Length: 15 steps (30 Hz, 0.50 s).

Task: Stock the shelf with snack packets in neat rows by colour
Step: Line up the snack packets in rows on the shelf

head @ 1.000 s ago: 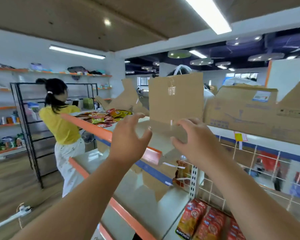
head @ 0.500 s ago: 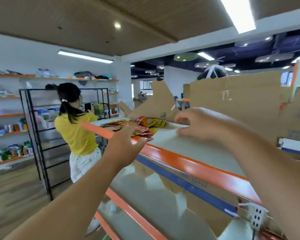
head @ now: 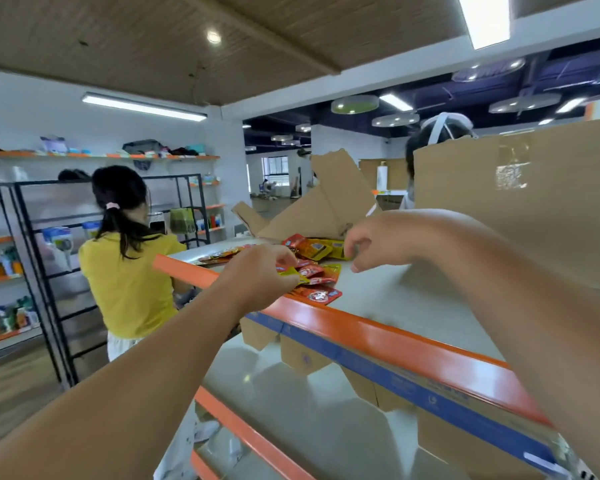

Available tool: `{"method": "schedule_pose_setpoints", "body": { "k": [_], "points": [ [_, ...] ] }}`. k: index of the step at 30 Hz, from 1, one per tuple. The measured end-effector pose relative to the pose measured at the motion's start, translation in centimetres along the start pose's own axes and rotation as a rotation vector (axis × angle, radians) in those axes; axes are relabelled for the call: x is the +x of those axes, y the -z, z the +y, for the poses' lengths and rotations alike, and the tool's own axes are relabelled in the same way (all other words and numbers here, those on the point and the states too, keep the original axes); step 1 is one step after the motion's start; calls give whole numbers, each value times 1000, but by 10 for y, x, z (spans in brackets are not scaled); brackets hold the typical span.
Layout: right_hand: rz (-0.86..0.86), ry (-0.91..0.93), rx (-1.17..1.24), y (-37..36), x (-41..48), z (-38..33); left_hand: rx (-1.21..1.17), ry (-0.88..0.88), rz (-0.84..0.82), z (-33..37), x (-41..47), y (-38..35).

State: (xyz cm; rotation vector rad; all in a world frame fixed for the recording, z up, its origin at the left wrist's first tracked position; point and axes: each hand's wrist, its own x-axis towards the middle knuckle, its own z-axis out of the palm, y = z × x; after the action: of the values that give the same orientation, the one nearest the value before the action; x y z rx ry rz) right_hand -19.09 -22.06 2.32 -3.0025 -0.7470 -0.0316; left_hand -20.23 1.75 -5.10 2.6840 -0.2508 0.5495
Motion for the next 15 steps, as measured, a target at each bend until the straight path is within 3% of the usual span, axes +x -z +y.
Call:
{"method": "schedule_pose_setpoints", "body": {
  "k": [3, 8, 15],
  "points": [
    [-71, -7, -19, 5, 25, -1, 34, -19, -103, 0, 20, -1],
    [-158, 24, -63, 3, 66, -15, 275, 3, -436, 1, 54, 3],
    [-254, 57, -121, -32, 100, -24, 529, -78, -569, 9, 81, 6]
  ]
}}
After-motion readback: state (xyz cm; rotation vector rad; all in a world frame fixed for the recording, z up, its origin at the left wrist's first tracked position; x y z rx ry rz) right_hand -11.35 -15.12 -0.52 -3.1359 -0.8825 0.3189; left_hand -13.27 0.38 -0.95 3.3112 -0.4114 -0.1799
